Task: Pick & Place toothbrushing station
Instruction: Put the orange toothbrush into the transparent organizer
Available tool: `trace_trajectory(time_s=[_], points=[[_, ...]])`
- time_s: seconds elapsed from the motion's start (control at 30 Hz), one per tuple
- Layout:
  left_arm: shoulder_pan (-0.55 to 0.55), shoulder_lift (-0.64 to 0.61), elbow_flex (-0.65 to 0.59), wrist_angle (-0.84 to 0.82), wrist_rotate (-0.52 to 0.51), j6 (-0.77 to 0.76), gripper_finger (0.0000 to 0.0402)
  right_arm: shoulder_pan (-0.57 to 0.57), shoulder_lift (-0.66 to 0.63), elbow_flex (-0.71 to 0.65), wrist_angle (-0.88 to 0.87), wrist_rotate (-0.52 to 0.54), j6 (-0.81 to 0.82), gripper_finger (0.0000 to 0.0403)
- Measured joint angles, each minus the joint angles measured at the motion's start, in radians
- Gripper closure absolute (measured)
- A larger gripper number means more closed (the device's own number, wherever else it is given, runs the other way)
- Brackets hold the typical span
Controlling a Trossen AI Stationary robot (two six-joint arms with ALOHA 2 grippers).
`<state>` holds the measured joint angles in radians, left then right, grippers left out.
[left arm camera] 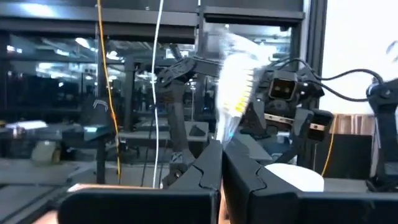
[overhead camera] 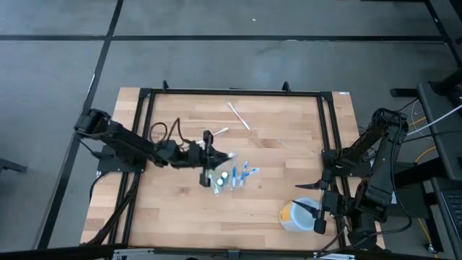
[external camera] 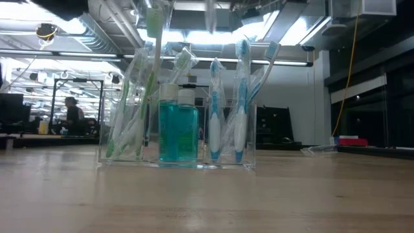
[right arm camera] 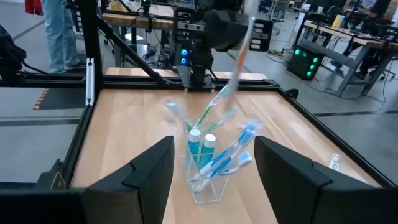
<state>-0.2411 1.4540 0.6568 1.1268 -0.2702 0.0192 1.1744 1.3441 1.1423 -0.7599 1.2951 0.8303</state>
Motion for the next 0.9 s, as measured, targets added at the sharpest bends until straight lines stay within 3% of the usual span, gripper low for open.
trace_trajectory(time_s=[0.27,0.6,0.8,0.9], points=[[-0.069,0.144,0.101,0.0,-0.122,0.021,0.04,0.0,0.0,0.0,-0.058,-0.006,0.048,0.0179],[-0.178,0.287,0.327,-0.142,-0.569,0.184,0.04,0.0,0.0,0.0,-0.07,-0.02,0.075,0.0179],[-0.187,0.337,0.331,-0.2,-0.654,-0.019,0.04,0.0,0.021,0.0,-0.07,-0.024,0.08,0.0179],[-0.203,0.379,0.336,-0.204,-0.738,-0.047,0.04,0.001,0.032,0.0,-0.071,-0.028,0.092,0.0179]])
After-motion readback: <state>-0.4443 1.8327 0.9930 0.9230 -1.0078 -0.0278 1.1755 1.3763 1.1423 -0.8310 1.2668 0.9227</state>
